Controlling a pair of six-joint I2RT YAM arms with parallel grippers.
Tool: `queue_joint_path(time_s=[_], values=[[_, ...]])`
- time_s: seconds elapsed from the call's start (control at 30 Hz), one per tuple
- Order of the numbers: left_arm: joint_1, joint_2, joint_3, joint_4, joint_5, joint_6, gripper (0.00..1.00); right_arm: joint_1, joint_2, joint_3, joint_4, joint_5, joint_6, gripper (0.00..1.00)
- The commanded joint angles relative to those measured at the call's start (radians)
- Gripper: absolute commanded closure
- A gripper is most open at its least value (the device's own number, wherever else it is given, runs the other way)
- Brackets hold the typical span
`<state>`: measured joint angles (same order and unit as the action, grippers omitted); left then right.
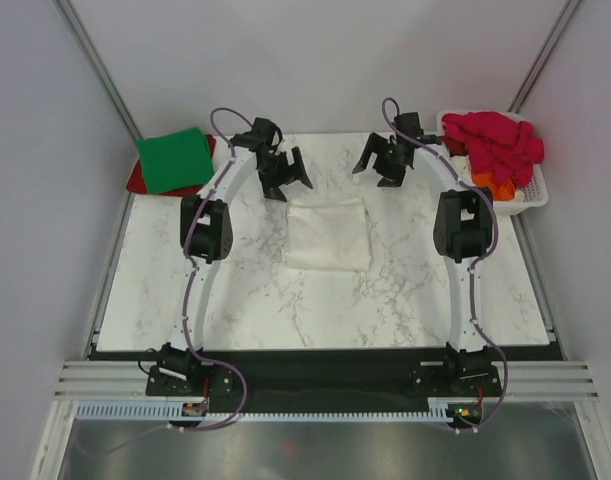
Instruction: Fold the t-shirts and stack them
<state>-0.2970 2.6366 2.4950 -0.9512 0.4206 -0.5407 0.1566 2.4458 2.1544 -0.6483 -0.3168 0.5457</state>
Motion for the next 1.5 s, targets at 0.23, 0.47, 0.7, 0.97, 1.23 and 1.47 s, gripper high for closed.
queue_joint_path(time_s=[0.23,0.47,0.7,0.97,1.23,1.47], values=[[-0.057,-0.709,-0.557,0.037,-0.233,0.093,0.05,0.069,-0.681,-0.614,0.133,0.019,-0.075,0.04],[-0.166,-0.934,-1.026,0.212,-0.172,0.035,0.38,0.121,-0.869,-1.068,0.386,-0.229,0.023,0.9],[-0.286,-0.897,-1.251,0.428,-0.15,-0.042,0.48,0.135,-0.783,-1.17,0.449,-0.28,0.007,0.99],[-0.289,-0.854,-1.2,0.445,-0.158,-0.048,0.51,0.136,-0.731,-1.165,0.458,-0.28,-0.013,1.0],[-0.28,-0.827,-1.226,0.448,-0.212,-0.031,0.53,0.133,-0.645,-1.209,0.492,-0.28,-0.043,1.0],[-0.222,-0.756,-1.367,0.519,-0.269,-0.008,0.57,0.043,-0.656,-1.297,0.495,-0.265,-0.086,1.0]])
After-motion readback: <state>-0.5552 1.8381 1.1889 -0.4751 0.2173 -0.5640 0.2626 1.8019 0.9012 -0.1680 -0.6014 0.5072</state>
